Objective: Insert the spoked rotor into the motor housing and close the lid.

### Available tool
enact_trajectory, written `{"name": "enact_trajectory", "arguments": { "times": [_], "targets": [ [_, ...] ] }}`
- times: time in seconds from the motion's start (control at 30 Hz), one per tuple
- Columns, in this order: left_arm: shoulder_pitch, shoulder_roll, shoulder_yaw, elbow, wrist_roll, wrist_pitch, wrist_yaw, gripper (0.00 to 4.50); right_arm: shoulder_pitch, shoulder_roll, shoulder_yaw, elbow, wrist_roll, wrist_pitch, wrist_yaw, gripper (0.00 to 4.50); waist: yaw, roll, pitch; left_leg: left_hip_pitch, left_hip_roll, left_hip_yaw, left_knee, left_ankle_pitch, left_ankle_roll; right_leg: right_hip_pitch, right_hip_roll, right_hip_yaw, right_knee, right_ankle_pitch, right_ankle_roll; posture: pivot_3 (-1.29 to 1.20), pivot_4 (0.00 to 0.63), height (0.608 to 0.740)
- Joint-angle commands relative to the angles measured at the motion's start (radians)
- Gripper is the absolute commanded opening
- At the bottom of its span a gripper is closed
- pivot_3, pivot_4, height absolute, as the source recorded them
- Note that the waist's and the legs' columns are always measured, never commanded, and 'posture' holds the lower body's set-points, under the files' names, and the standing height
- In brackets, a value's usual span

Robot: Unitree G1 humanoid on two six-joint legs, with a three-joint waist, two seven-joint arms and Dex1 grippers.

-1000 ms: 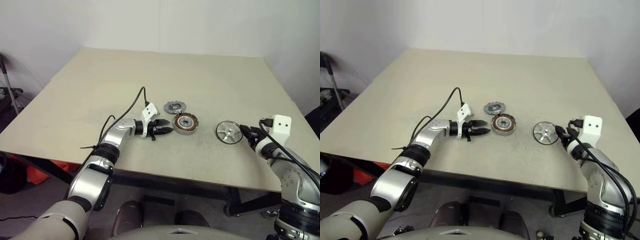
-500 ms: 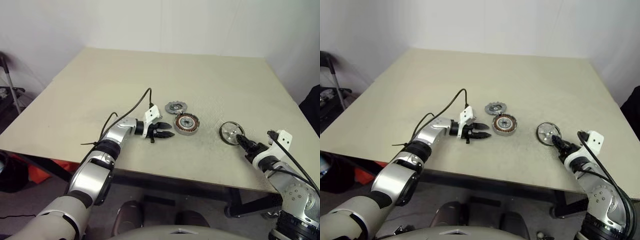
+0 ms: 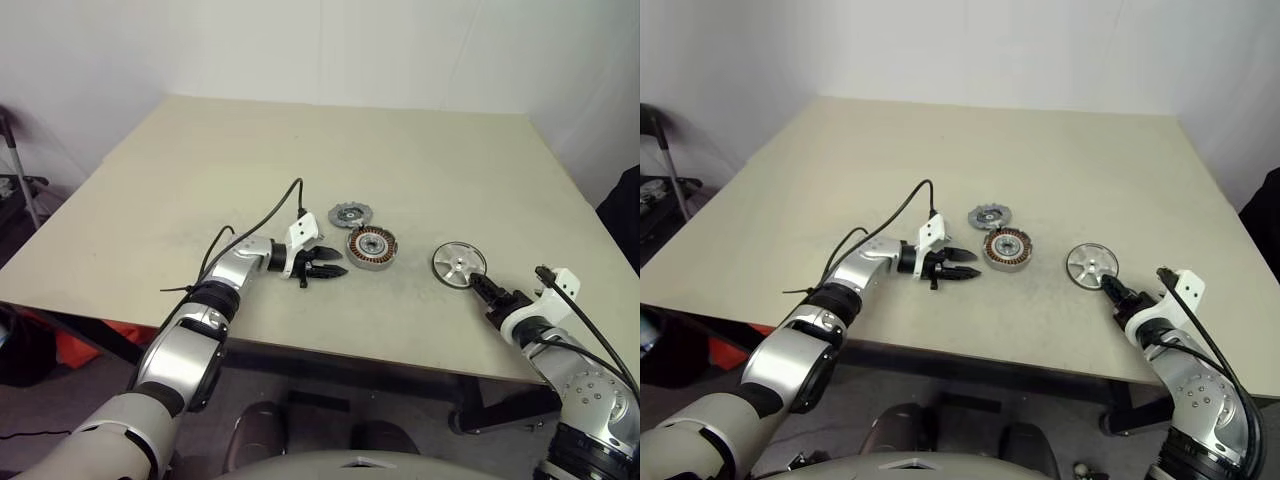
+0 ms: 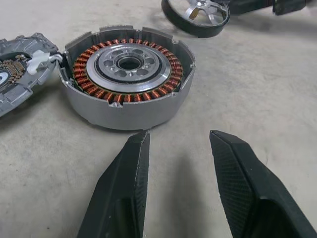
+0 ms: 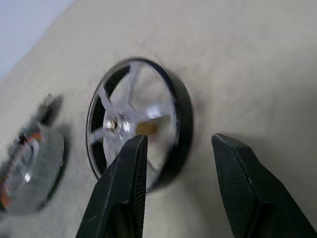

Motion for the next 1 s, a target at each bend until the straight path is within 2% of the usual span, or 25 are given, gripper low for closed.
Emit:
{"name": "enact_trajectory", "arguments": {
  "times": [0.03, 0.17, 0.4, 0.5, 0.6, 0.63, 0.8, 1.0],
  "targets": [
    [-0.008, 0.01, 0.007, -0.031, 0.006, -0.02, 0.007, 2.02, -0.044, 0.041, -0.032, 0.029, 0.084, -0.021, -0.047, 2.08, -0.002, 0.0, 0.0, 0.0, 0.0, 0.0, 0.0, 0.0, 0.0, 0.0, 0.0, 0.0, 0.0, 0.0, 0.0, 0.0, 0.0, 0.74],
    [-0.009, 0.018, 0.005, -0.023, 0.02, -0.031, 0.013, 2.02, -0.082, 0.075, -0.048, 0.053, 0.161, -0.036, -0.078, 2.08, -0.003, 0.0, 0.0, 0.001, 0.0, 0.0, -0.001, 0.001, -0.001, 0.0, 0.0, 0.0, 0.0, 0.0, 0.0, 0.0, 0.0, 0.74],
    [-0.007, 0.021, 0.006, -0.016, 0.036, -0.042, 0.027, 2.02, -0.105, 0.074, -0.042, 0.067, 0.269, -0.039, -0.134, 2.08, -0.001, 0.001, 0.0, 0.0, 0.0, 0.0, -0.003, 0.004, -0.006, 0.0, 0.0, 0.0, 0.0, 0.0, 0.0, 0.0, 0.0, 0.74],
    [-0.007, 0.02, 0.008, -0.015, 0.038, -0.045, 0.034, 2.05, -0.109, 0.074, -0.035, 0.08, 0.29, -0.049, -0.154, 1.45, 0.0, 0.001, 0.0, 0.0, -0.001, 0.0, -0.003, 0.004, -0.006, -0.001, 0.0, 0.0, -0.001, 0.0, 0.0, 0.0, 0.0, 0.74],
    [-0.007, 0.02, 0.009, -0.014, 0.039, -0.047, 0.039, 2.05, -0.11, 0.071, -0.029, 0.097, 0.307, -0.057, -0.181, 0.5, 0.0, 0.001, -0.001, 0.001, 0.0, 0.0, -0.003, 0.004, -0.006, 0.0, 0.0, 0.0, -0.001, 0.0, 0.0, 0.0, 0.0, 0.74],
    [-0.008, 0.02, 0.009, -0.013, 0.039, -0.048, 0.041, 2.05, -0.11, 0.069, -0.026, 0.106, 0.308, -0.061, -0.199, 0.36, 0.001, 0.001, -0.001, 0.002, 0.0, 0.0, -0.003, 0.004, -0.006, 0.001, 0.0, -0.001, -0.001, 0.0, 0.0, 0.0, 0.0, 0.74],
    [-0.01, 0.021, 0.014, -0.009, 0.036, -0.049, 0.045, 2.05, -0.117, 0.072, -0.023, 0.132, 0.37, -0.067, -0.25, 0.36, 0.001, 0.001, -0.001, 0.003, 0.0, 0.0, -0.003, 0.004, -0.007, 0.003, 0.0, -0.001, -0.001, 0.0, 0.0, 0.0, 0.0, 0.74],
    [-0.014, 0.009, 0.044, -0.011, 0.0, -0.035, 0.035, 2.05, -0.152, 0.116, -0.022, 0.103, 0.618, -0.066, -0.36, 0.36, -0.002, 0.001, -0.001, 0.003, 0.0, 0.0, -0.005, 0.005, -0.008, 0.001, 0.0, -0.001, -0.001, 0.0, 0.0, 0.0, 0.0, 0.74]
  ]
}}
